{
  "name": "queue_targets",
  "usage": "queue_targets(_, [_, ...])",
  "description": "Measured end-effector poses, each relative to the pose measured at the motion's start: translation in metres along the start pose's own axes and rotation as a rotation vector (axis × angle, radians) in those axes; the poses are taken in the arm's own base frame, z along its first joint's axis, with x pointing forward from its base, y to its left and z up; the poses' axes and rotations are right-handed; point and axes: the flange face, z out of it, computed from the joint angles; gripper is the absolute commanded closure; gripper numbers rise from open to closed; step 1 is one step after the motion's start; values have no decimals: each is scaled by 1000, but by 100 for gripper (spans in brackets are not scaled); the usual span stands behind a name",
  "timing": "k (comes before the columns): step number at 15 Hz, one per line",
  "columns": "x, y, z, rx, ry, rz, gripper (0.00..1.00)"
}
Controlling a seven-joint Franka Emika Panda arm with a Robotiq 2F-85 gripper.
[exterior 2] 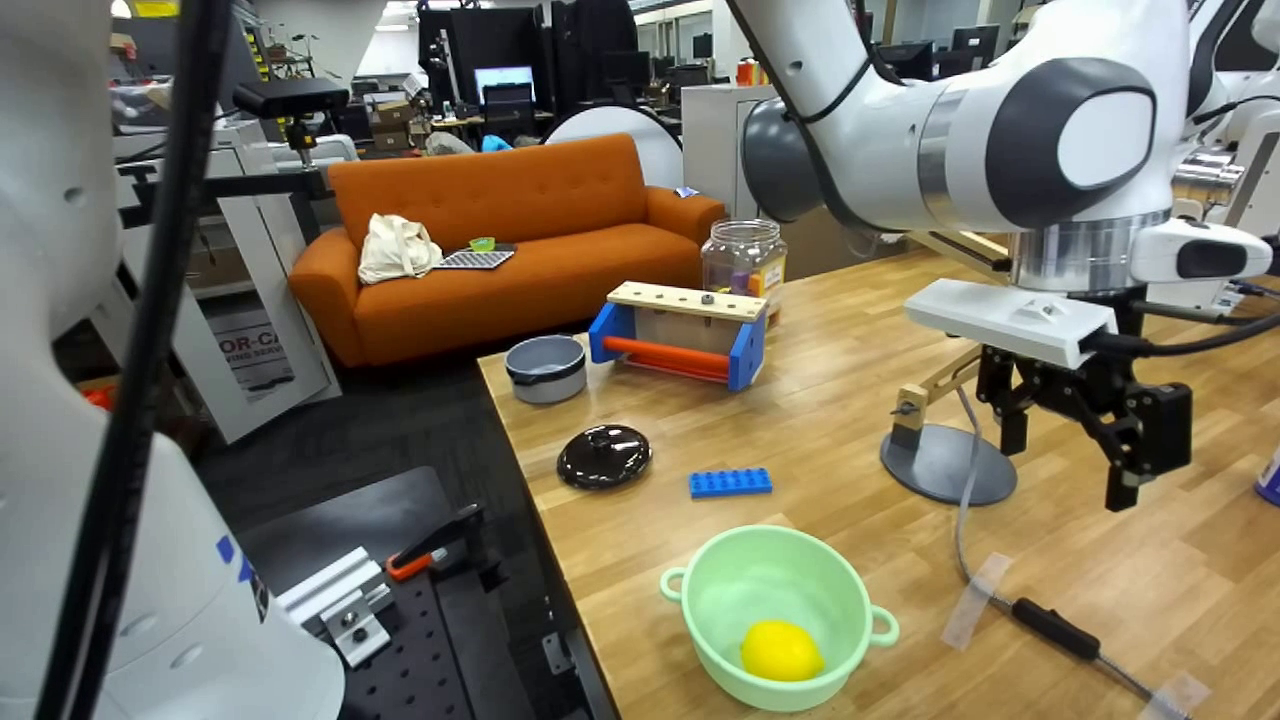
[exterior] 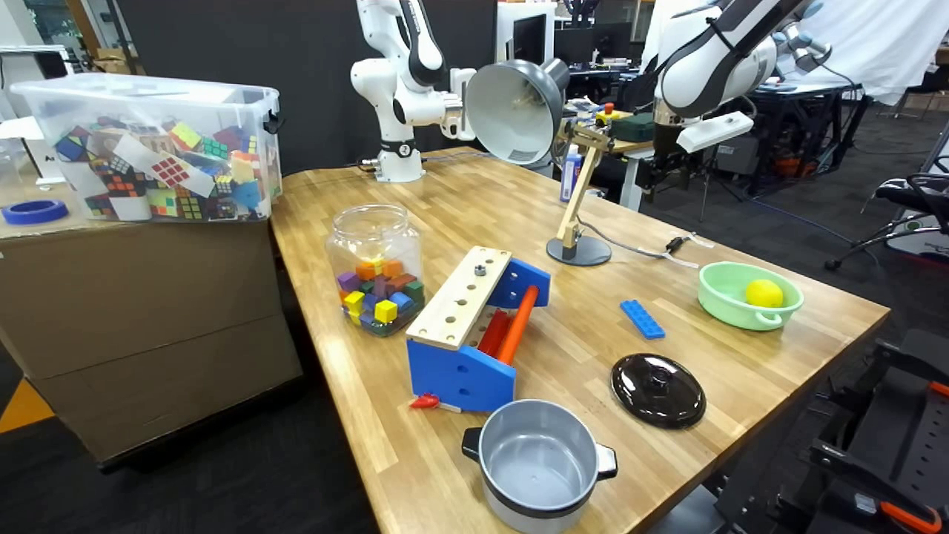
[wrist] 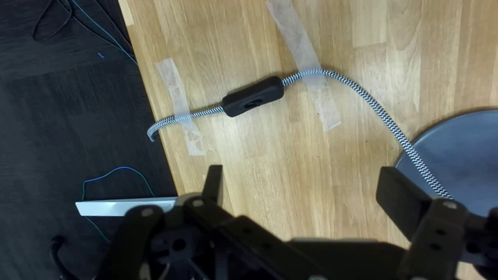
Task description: Flip the black switch on
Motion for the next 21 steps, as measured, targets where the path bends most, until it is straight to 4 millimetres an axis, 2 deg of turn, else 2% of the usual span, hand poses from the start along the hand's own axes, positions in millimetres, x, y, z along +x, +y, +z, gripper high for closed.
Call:
queue_targets(8, [-2, -1, 6, -1, -10, -4, 0])
queue_targets(10, [-2, -1, 8, -2, -13, -5, 28])
queue_targets(14, [-4, 0, 16, -4, -26, -15, 55])
queue_targets(19, [-8, -2, 38, -5, -57, -21, 92])
queue_targets(21, [-6, 2, 47, -10, -65, -17, 100])
